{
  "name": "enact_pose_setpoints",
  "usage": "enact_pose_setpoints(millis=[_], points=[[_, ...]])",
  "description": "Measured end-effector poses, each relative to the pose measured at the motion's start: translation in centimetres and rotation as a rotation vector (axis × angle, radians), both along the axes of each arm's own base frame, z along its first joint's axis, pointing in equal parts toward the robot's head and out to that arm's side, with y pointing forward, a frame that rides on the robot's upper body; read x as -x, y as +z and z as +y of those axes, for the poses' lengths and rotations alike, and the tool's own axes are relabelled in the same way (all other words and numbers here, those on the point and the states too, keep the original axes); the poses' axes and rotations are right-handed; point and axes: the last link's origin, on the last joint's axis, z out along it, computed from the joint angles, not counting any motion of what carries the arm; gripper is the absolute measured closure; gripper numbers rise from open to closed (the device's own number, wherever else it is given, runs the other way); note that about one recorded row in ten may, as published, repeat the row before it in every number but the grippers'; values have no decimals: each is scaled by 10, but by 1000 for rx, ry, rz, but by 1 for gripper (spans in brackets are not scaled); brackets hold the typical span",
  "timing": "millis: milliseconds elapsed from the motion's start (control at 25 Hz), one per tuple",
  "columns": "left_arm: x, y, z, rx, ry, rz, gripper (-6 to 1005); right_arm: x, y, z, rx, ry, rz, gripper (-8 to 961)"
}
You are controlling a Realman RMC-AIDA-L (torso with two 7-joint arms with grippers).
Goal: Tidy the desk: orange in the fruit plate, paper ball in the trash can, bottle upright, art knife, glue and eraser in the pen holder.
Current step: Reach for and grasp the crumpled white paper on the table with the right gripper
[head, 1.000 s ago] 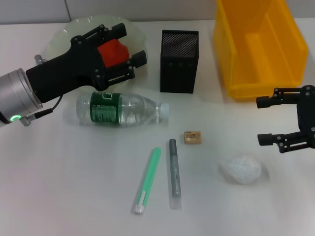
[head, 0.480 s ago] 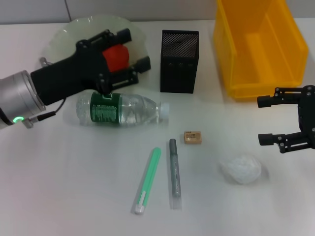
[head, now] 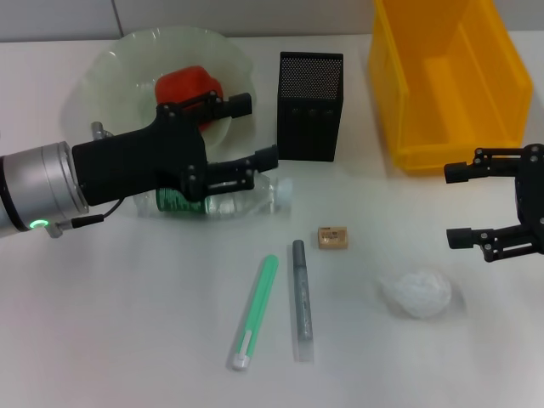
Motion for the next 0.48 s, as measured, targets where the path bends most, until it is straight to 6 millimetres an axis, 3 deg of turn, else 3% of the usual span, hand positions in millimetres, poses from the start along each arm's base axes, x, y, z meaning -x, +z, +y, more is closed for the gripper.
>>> enact_pose_setpoints(millis=[480], points=[[2, -4, -13, 134, -68, 105, 184, 3, 0, 5, 32, -16, -34, 183]])
